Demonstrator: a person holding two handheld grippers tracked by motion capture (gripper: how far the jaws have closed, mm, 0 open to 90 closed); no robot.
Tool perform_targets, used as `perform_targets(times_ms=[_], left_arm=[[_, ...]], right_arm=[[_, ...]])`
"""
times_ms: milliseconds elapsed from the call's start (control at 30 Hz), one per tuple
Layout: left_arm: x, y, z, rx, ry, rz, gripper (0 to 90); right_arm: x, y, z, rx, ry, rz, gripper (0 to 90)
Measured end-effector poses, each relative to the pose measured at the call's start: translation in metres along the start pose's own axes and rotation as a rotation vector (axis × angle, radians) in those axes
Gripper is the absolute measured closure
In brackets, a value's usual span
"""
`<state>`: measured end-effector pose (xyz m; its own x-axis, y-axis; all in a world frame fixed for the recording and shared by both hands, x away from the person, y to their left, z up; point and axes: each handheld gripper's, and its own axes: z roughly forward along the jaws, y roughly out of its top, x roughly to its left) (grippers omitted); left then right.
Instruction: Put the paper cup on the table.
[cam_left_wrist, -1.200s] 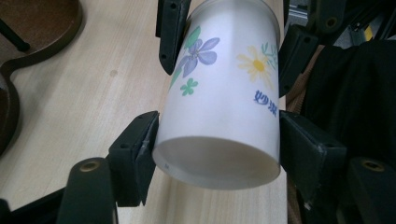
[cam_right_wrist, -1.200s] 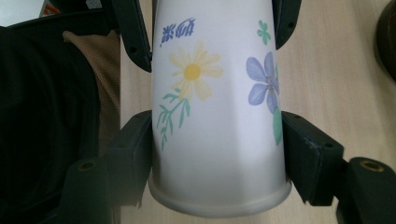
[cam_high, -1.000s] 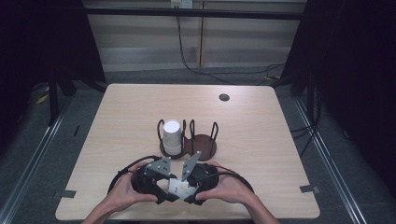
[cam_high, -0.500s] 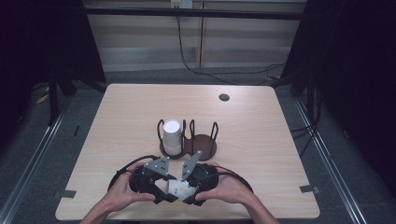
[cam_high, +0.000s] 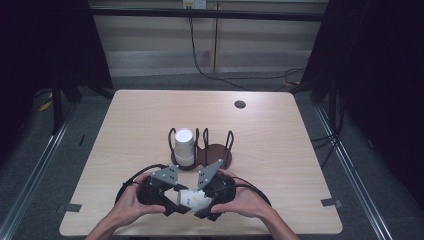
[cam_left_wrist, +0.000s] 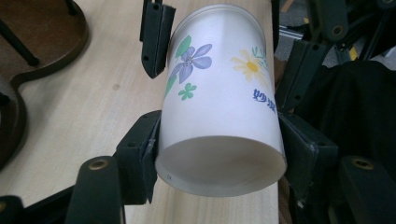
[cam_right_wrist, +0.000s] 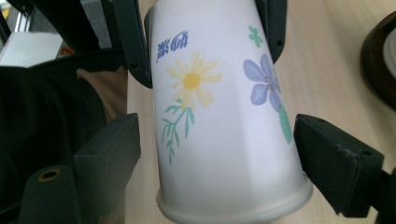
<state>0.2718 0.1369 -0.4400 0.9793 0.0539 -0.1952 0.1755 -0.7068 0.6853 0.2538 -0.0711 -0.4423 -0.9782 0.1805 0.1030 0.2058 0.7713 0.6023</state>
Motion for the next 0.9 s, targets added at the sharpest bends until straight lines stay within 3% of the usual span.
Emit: perform_targets(times_ms=[333,667,900], left_arm=[[0.000,-0.002,-0.001,-0.029,0.021,-0.014,36.5],[0.001,-0.007,-0.009,-0.067,0.052,-0.024,36.4],[0.001,-0.010,-0.013,-0.091,0.066,-0.033,36.4]], right_arm=[[-0.003,-0.005,-0.011,-0.065,-0.020,0.036,14.5],[-0.007,-0.013,-0.026,-0.188,-0.046,0.079,13.8],[-0.009,-0.016,-0.032,-0.233,-0.053,0.099,13.8]])
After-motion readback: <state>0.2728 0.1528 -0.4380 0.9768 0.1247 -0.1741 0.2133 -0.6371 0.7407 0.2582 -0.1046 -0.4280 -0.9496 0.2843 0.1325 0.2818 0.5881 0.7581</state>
